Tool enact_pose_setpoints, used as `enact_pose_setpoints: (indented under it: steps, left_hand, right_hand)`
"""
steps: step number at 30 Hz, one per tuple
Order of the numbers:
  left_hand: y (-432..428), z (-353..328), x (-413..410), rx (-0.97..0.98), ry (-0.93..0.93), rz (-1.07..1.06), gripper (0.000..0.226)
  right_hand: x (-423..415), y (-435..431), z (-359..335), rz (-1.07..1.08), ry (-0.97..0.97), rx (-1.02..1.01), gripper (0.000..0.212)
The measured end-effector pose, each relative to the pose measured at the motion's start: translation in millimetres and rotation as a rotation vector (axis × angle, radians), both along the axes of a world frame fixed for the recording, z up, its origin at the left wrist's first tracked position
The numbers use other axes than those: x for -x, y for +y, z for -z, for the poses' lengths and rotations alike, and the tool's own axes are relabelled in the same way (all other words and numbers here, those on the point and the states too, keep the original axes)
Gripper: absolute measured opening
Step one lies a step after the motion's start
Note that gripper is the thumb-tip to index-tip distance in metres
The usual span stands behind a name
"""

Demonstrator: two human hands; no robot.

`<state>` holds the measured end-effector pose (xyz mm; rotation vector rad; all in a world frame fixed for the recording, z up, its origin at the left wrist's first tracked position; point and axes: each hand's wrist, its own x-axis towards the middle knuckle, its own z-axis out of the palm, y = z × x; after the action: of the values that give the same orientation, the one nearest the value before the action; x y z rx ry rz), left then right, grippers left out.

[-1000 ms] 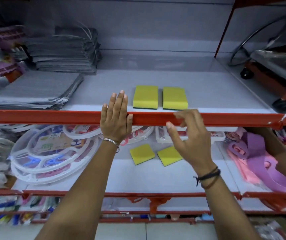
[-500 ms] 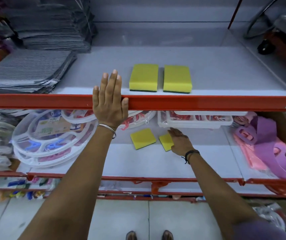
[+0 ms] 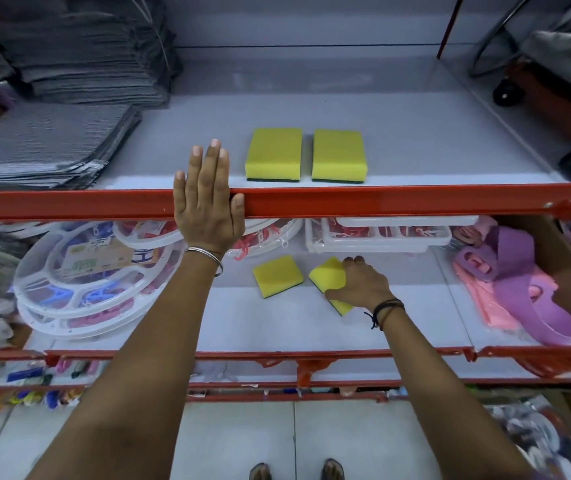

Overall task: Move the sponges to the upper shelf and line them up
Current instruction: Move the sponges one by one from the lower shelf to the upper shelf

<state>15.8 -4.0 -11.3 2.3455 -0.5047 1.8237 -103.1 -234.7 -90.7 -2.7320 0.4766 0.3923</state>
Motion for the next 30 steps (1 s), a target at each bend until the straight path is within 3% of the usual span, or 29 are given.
enact_pose_setpoints:
  steps: [8,15,18,21,26,30]
  left_hand:
    - [1,-3,3,0.002,0.08,0.0,0.055]
    - [2,-7,7,-0.012,0.145,-0.009,0.055]
    - [3,-8,8,-0.014,0.158,-0.015,0.055]
    - [3,-9,9,-0.016,0.161,-0.013,0.055]
    - [3,-8,6,-0.015,0.14,0.004,0.054]
    - [2,-5,4,-0.015,0.092,0.005,0.053]
  right_hand:
    - [62,11,-146,-0.02,-0.097,-0.116,0.084]
    - [68,5,-243,0.093,-0.475,-0.045,0.076]
    - [37,-11,-252,0.222,-0.612,0.004,0.08]
    - [3,-24,-249,0.307,-0.63,0.081,0.082]
    - [-34,-34,-223,0.371,-0.465,0.153,0.093]
    - [-42,-39,-201,0.378,-0.384,0.142,0.086]
